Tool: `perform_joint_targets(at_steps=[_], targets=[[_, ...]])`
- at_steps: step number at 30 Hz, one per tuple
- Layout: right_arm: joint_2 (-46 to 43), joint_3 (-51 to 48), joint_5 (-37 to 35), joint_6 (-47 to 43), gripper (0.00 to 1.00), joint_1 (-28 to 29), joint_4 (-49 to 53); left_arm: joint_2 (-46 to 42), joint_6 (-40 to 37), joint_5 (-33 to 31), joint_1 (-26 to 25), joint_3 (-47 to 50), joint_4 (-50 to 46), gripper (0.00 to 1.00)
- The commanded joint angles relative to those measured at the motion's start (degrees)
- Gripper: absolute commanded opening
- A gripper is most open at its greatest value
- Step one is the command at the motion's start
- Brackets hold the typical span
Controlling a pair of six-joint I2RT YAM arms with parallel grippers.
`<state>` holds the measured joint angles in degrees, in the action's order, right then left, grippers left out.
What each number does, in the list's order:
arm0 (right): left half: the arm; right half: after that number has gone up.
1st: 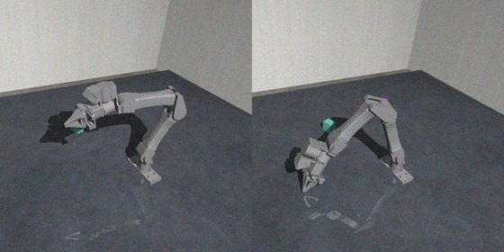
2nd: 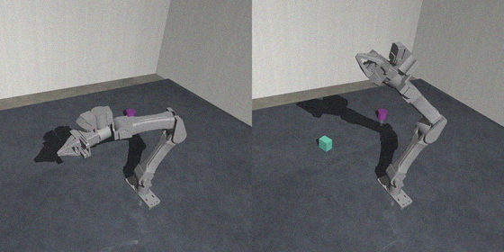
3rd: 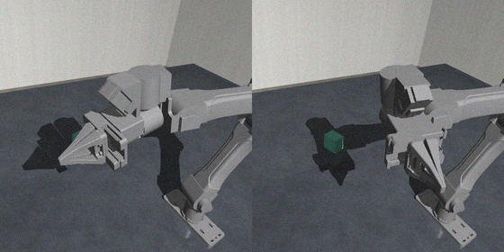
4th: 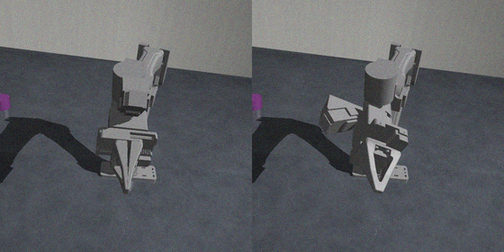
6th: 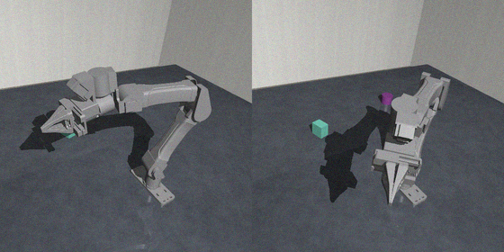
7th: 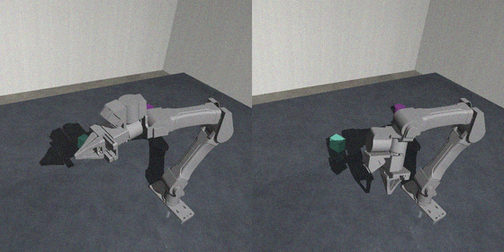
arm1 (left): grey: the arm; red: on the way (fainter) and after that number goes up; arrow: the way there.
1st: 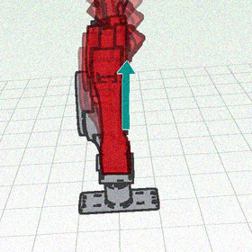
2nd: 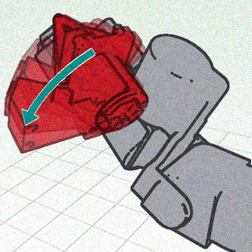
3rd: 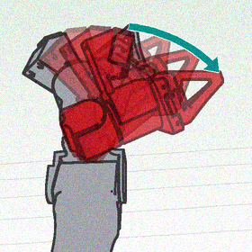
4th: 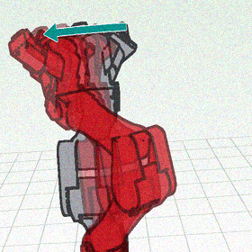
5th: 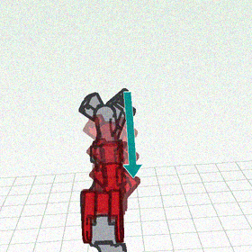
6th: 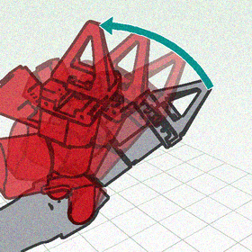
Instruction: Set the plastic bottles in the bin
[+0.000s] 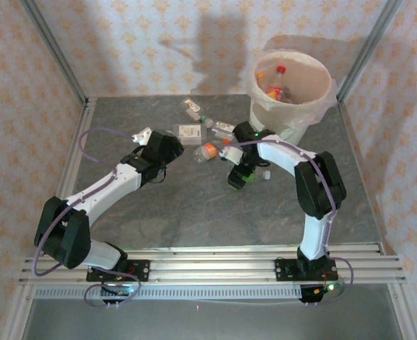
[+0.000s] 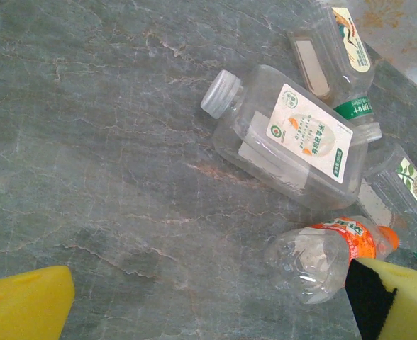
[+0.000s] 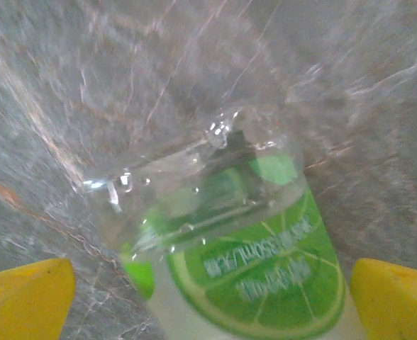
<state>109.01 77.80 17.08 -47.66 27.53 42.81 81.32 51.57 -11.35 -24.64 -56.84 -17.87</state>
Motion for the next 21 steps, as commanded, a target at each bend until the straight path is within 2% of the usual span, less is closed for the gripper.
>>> perform_joint_targets(at_steps=[1,6,11,15,16,19,21], targets=[[-0.4,-1.4,-7.0,-5.5,0.99,0.7,-2.3,0.5,0.6,-1.7,0.3,-1.3,-2.0,1.0],[0.7,-1.0,-11.1,-6.4,0.99,0.7,-2.6,0.0,0.6,-2.1,0.3,-0.9,-2.1,1.0],[1.7,-0.9,-10.6,-7.0,1.0,0.9,-1.0,-0.4,1.1,-2.4,0.3,0.1,-1.6,1.0],[2.0,-0.9,-9.6,-6.8,0.95,0.9,-1.2,-0.2,1.0,-2.2,0.3,0.0,-1.8,1.0],[2.0,-0.8,-9.1,-6.8,0.93,0.9,-0.8,-0.2,1.0,-2.1,0.3,0.0,-1.9,1.0],[1.9,-0.8,-8.5,-5.9,0.75,0.9,-0.6,-0.1,0.9,-1.8,0.3,-0.2,-2.0,1.0],[1.2,-1.3,-7.4,-5.8,0.7,0.9,-0.3,0.0,0.6,-1.6,0.3,-0.3,-1.9,1.0]])
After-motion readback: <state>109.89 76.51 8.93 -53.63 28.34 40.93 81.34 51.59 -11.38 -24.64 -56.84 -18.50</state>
